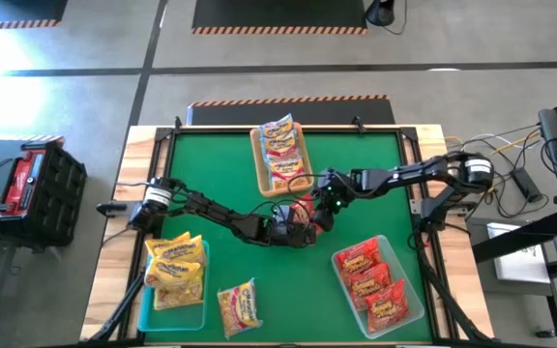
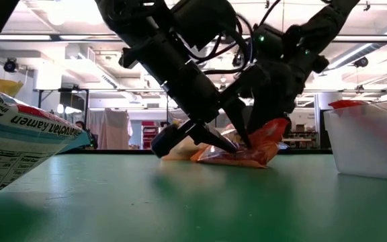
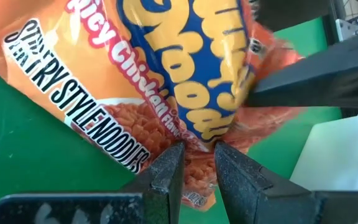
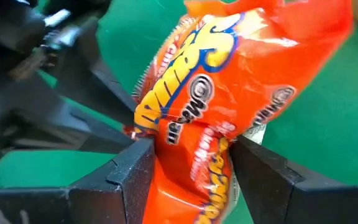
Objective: Sort Maruchan noodles
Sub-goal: Put the orange noodle pack into the transparent bin
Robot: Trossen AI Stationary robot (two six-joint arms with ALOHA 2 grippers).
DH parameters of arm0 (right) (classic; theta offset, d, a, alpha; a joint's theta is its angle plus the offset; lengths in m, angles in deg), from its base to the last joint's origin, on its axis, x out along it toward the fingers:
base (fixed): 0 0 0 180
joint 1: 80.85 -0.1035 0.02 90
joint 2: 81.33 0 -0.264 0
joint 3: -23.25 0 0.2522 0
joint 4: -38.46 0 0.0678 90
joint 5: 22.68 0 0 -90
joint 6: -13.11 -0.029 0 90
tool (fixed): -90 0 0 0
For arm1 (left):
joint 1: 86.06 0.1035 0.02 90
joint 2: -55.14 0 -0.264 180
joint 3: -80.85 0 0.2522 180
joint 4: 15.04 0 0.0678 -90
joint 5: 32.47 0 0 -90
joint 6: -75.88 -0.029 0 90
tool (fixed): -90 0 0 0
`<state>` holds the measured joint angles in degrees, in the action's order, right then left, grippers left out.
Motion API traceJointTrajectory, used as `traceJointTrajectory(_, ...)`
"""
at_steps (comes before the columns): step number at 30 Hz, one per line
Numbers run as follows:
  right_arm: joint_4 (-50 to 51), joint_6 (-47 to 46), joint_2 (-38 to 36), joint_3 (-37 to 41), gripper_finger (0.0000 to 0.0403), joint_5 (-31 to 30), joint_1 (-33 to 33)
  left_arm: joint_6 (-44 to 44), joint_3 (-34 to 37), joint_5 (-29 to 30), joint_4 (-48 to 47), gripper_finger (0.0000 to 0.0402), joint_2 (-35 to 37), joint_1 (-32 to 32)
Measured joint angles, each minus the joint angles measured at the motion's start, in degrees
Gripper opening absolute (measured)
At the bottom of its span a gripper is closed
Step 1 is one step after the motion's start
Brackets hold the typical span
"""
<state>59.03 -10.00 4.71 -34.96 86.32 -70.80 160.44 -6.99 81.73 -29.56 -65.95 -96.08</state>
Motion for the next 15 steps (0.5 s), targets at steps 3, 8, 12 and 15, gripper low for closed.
traceJointTrajectory(3,0.0,-1.4,1.5,-0.4,0.0201,0.4,0.1,0.0,0.0,0.4,0.0,0.0074,0.1,0.0)
traceJointTrajectory(8,0.2,-2.8,1.4,-0.7,0.0198,0.5,0.1,0.0,0.0,0.3,0.0,0.0074,0.1,-0.1)
traceJointTrajectory(12,0.6,-2.8,0.1,-0.7,0.0174,0.7,0.0,-0.5,0.0,0.2,-0.2,0.0074,0.1,-0.1)
traceJointTrajectory(15,0.6,-2.8,-0.3,-0.7,0.014,0.9,0.1,-0.5,0.0,-0.4,0.0,0.0074,0.1,0.0)
